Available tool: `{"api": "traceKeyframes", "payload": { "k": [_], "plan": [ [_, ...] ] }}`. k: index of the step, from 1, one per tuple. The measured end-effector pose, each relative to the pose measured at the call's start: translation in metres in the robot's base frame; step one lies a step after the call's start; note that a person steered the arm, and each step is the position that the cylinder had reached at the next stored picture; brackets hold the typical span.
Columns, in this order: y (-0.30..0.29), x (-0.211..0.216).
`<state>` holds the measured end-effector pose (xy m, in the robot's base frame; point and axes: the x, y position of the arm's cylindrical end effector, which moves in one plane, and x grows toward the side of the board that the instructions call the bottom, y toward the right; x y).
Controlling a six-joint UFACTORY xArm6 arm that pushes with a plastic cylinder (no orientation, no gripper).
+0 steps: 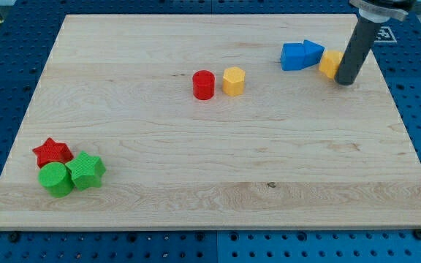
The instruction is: Slide the blue cube along with blue triangle to the top right
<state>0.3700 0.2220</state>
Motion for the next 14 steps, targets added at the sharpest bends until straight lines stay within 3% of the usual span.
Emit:
{"api": "traceKeyframes", "payload": {
  "k": [3, 5, 6, 8, 10, 14],
  "plan": [
    [-0.003, -0.098],
    [0.044, -0.06],
    [0.021, -0.025],
    [-0.057, 0.003],
    [-0.151, -0.006],
    [-0.112, -0.033]
  ]
}}
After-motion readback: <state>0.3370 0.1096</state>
